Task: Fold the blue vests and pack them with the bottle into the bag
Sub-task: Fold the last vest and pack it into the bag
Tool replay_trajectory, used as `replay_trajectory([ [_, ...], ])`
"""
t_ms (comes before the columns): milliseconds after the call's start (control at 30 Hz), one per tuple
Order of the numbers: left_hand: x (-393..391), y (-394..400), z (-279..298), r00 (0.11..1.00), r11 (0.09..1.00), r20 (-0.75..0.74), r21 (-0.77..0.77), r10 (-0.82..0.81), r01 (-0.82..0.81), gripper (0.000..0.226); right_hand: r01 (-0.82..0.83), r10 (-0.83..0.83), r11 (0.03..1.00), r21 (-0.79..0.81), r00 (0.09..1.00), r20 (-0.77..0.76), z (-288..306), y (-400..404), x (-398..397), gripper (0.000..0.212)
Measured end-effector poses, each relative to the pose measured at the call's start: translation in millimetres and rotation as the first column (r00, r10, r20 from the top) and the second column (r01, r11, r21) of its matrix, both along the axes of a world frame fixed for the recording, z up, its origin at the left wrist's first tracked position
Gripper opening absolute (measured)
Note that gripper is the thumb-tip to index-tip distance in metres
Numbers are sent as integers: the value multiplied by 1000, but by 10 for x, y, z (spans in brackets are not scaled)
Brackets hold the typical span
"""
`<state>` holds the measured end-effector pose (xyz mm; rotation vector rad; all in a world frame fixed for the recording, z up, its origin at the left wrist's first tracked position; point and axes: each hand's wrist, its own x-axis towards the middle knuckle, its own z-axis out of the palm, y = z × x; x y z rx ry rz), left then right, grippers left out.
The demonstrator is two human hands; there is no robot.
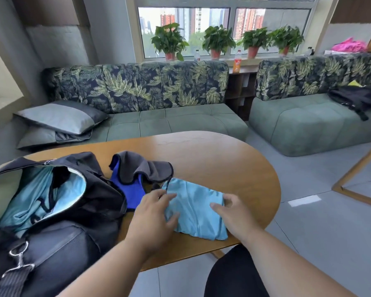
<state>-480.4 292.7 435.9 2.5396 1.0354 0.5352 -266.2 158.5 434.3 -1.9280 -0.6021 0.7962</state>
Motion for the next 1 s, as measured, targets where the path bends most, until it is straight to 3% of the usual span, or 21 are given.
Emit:
replay_trajectory([
  [100, -182, -90, -338, 994, 998, -106, -62, 6, -12, 61, -34, 36, 999, -33, 999, 41, -20, -56, -114, 58],
  [267, -181, -74, -349, 981, 995, -192, -91, 26, -44, 69, -104, 140, 979, -175, 969, 205, 9, -57, -202, 103],
  [367, -202, -116, -312, 974, 995, -225, -83, 28, -48, 69, -111, 201, 965, -236, 892, 405, -19, -105, -373, 100],
  [467, -254, -130, -332, 975, 995, -218, -80, 39, -58, 69, -139, 264, 950, -280, 837, 479, -106, -163, -464, 92],
  [633, -331, -137, -352, 981, 991, -177, -89, 80, -97, 65, 102, 122, 914, -392, 854, 505, -55, -160, -493, 120],
  [733, -383, -150, -354, 986, 991, -149, -96, 77, -92, 61, 170, 68, 888, -427, 870, 488, 12, -164, -538, 104],
  [867, -456, -166, -322, 992, 996, -122, -69, 40, -49, 56, 93, 142, 863, -496, 898, 415, 74, -55, -576, 82],
  [933, -485, -173, -325, 995, 995, -91, -82, 44, -52, 55, 51, 147, 881, -471, 916, 374, 91, -18, -570, 69],
  [1000, -515, -174, -324, 997, 995, -62, -89, 49, -54, 56, -10, 103, 932, -363, 966, 238, 145, -1, -563, 42],
])
